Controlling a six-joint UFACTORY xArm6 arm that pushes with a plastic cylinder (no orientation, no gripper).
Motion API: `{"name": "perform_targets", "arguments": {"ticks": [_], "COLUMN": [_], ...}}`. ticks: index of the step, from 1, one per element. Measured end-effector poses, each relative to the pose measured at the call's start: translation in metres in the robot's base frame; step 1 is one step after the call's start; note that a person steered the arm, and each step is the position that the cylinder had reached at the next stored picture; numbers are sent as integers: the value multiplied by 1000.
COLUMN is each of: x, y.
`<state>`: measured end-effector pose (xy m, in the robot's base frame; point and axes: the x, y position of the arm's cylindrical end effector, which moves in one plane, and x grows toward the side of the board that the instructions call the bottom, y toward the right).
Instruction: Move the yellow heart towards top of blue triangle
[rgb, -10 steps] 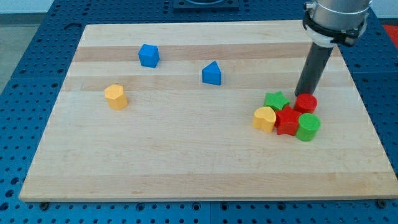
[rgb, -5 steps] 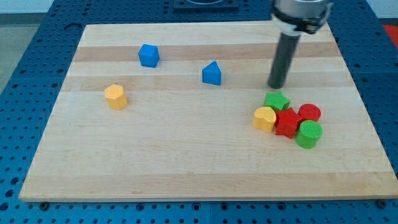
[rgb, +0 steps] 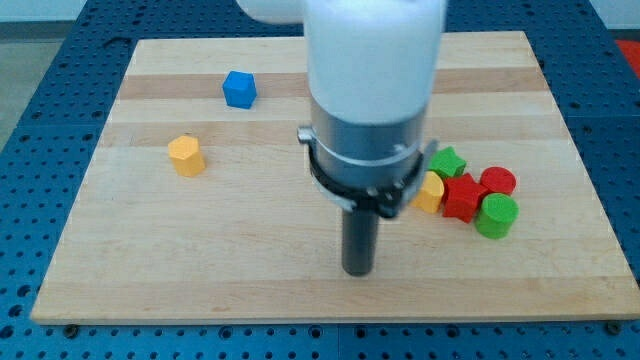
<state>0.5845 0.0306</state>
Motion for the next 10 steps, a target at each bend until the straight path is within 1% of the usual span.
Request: {"name": "perform_targets", "arguments": {"ticks": [1, 2, 3, 4, 7, 8, 10], "x": [1, 2, -20, -29, -88, -95, -137], "y": [53, 66, 82, 77, 76, 76, 61]}}
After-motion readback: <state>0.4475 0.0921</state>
